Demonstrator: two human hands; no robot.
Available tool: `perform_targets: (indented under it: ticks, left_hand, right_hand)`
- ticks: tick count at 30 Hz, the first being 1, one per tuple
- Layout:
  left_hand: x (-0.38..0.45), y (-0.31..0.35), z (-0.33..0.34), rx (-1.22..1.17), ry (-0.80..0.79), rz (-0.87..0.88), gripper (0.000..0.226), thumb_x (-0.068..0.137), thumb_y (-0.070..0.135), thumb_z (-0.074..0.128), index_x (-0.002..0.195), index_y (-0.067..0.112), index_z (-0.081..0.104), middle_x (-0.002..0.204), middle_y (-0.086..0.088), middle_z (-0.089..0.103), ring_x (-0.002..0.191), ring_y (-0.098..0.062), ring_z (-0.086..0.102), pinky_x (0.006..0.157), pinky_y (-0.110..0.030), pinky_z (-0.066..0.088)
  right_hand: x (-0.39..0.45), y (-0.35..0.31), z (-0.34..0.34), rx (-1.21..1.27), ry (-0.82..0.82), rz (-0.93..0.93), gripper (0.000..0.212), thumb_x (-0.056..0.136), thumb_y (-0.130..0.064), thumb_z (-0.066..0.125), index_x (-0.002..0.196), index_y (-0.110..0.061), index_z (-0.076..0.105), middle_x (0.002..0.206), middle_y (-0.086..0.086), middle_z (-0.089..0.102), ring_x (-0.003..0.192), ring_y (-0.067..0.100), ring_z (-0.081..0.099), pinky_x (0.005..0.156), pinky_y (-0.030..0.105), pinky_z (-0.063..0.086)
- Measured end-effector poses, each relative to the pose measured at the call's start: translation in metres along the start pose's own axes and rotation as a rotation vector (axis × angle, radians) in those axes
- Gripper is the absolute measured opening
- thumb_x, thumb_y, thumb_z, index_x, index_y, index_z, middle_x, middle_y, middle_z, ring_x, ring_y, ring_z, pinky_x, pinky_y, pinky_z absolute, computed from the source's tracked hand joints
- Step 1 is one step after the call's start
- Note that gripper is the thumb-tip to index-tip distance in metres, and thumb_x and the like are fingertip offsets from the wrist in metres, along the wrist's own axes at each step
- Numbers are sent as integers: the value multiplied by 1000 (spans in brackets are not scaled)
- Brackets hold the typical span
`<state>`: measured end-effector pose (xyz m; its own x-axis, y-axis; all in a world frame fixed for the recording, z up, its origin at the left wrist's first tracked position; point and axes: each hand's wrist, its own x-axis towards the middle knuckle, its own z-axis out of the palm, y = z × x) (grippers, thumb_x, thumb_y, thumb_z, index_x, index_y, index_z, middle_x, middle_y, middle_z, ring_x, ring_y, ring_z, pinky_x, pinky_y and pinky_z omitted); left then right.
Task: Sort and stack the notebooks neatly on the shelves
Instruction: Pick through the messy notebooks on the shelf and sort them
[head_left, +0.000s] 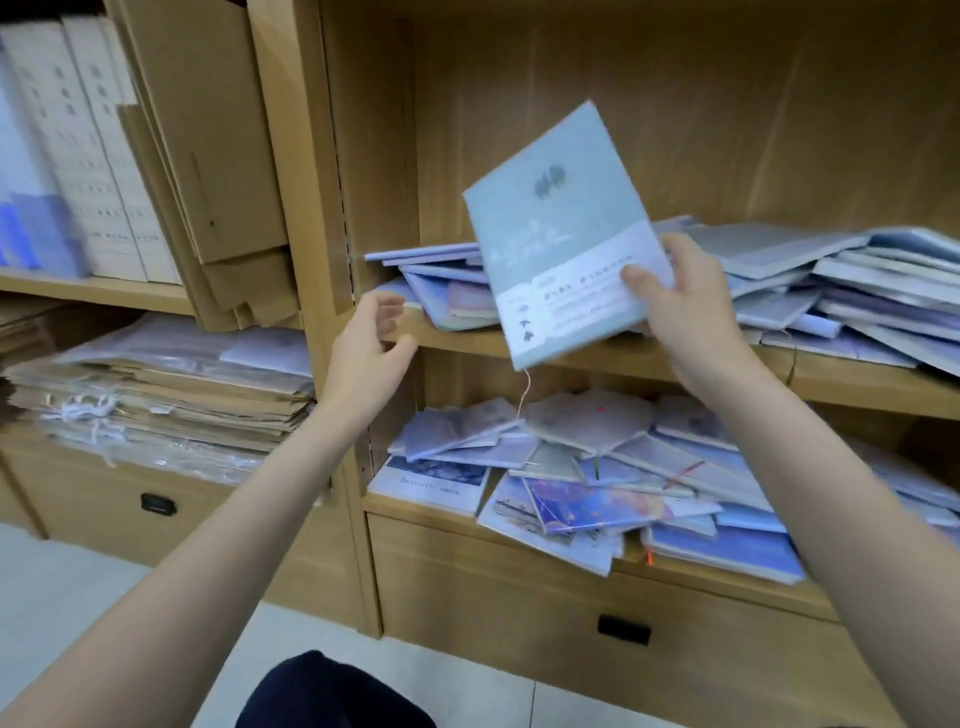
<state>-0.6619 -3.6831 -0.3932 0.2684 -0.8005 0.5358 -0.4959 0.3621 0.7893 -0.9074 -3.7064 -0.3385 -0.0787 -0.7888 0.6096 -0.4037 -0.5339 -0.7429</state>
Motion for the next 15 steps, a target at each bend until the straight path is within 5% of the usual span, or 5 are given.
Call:
perform_targets:
  ticks: [2,5,9,11,15]
  left_hand:
    - [26,2,2,28,-4,39,37,90,7,50,126,13,46,119,6,49,111,-8,46,91,-23,36]
    - [64,-8,7,93,-11,69,40,90,8,52,129,10,45,123,3,51,114,-10,46,91,-21,34]
    - [95,-33,7,107,39,81,42,88,4,53,129,9,44,127,-1,52,115,-12,48,91,-18,35]
    - [106,-41,5,121,59,108,43,88,2,53,129,9,44,121,5,51,109,-6,46,84,-7,33]
    - [132,-48,5,229,26,198,48,89,7,55,134,13,41,129,3,49,119,-10,45,92,-14,30]
  right_hand:
    - [26,-9,7,202,30,157,11,95,-11,48,105,-14,51,109,6,59,101,24,59,83,43,54]
    - [70,-22,31,381,2,290,19,97,-5,42,116,-2,48,107,7,58,88,16,62,73,33,57]
    - [123,-31,87,492,-62,437,17,99,0,31,88,-5,43,89,3,53,73,17,58,67,33,59]
    - [140,-32,117,560,-165,533,20,101,-3,29,85,-6,41,98,7,52,82,23,60,55,26,57]
    - [169,-16,133,-151,-331,155,25,99,-23,46,115,-5,52,110,7,53,102,21,52,76,25,45]
